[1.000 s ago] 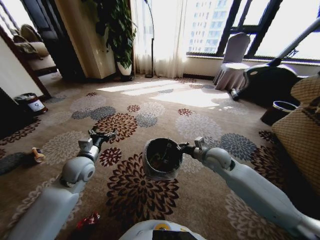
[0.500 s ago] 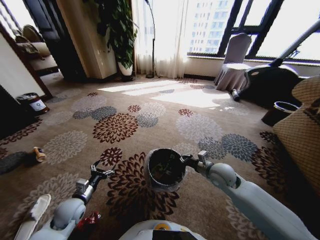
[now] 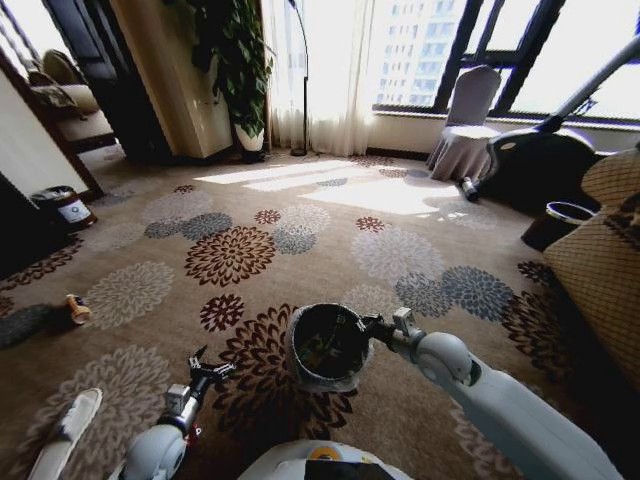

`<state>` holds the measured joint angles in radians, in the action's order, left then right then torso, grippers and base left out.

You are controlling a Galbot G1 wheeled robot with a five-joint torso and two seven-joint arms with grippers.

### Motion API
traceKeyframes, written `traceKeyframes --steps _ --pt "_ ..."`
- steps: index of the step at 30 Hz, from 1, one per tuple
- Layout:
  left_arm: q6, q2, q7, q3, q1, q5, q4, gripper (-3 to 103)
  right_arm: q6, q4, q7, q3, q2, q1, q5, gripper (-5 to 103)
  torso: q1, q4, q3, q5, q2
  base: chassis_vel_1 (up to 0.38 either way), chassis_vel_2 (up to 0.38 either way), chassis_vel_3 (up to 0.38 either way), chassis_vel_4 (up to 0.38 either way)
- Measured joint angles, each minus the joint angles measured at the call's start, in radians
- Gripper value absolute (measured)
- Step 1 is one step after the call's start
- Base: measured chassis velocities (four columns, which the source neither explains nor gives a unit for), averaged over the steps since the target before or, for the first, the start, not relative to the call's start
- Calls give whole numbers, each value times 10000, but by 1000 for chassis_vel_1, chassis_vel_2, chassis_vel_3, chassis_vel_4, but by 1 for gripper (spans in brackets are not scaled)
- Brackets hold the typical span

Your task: Pick up the trash from the ground and place it into the trash bin.

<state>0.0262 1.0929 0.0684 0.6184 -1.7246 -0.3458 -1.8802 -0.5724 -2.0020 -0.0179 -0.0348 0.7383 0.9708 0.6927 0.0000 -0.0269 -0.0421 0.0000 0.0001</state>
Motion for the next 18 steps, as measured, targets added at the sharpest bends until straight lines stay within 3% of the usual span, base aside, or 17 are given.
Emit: traceKeyframes --steps 7,18 --pt "66 223 88 -217 95 -27 239 100 4 203 0 -116 -72 -86 -96 1 0 1 1 1 0 145 -150 -162 169" --pt "385 538 289 -681 308 282 687 100 116 372 -6 -117 -162 -82 -258 1 -2 2 7 0 1 252 -246 -247 245"
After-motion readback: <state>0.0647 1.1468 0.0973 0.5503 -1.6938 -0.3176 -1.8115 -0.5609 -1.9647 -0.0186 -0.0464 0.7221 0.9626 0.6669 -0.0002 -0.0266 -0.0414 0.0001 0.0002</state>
